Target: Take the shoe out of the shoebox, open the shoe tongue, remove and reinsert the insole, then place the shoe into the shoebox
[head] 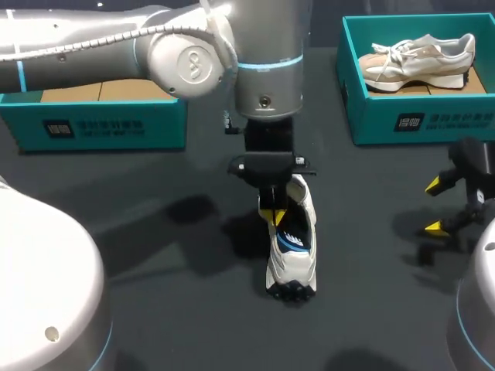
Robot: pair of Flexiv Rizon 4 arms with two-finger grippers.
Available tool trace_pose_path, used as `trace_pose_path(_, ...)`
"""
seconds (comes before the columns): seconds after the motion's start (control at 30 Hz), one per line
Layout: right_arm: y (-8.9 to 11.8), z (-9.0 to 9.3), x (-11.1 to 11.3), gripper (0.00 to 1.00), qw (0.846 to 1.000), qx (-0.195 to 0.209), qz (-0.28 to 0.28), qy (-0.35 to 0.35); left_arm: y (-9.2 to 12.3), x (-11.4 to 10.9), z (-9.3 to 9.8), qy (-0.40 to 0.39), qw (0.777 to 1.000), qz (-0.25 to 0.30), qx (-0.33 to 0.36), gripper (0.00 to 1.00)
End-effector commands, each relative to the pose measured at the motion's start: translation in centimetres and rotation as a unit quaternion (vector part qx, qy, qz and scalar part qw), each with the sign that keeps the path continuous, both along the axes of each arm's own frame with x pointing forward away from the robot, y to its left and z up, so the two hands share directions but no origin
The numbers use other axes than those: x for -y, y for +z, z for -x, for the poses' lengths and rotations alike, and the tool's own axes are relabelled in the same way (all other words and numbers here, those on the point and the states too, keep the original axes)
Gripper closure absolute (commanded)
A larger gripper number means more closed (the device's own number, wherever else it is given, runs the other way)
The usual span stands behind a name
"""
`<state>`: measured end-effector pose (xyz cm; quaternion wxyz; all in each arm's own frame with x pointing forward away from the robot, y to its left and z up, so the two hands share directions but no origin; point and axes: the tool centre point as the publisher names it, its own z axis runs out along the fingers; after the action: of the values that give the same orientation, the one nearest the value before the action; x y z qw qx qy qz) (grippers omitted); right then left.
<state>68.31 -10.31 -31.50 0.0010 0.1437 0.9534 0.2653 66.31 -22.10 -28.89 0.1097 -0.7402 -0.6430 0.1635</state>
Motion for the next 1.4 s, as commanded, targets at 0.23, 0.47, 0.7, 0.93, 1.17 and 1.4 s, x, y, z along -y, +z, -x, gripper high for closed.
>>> trace_pose_path(0.23,0.2,0.5,0.4,0.00,1.000,0.002,-0.001,-0.001,-3.6,2.2,0.4,-0.016,1.000,-0.020,-0.014,1.00)
trace_pose_path(0.47,0.2,0.5,0.4,0.00,1.000,0.002,-0.001,-0.001,-6.0,3.0,1.0,-0.011,1.000,-0.019,-0.016,1.00)
trace_pose_path(0.7,0.2,0.5,0.4,0.00,1.000,0.002,-0.001,-0.001,-5.2,2.2,0.7,0.010,1.000,-0.006,-0.002,1.00)
trace_pose_path(0.93,0.2,0.5,0.4,0.00,1.000,0.002,-0.001,-0.001,-2.7,1.1,1.5,0.020,0.999,0.027,0.015,1.00)
trace_pose_path(1.17,0.2,0.5,0.4,0.00,1.000,0.002,-0.001,-0.001,-3.8,1.6,2.7,0.020,0.999,0.029,0.003,1.00)
trace_pose_path(1.4,0.2,0.5,0.4,0.00,1.000,0.002,-0.001,-0.001,-6.9,2.2,2.5,0.031,0.999,0.014,-0.005,1.00)
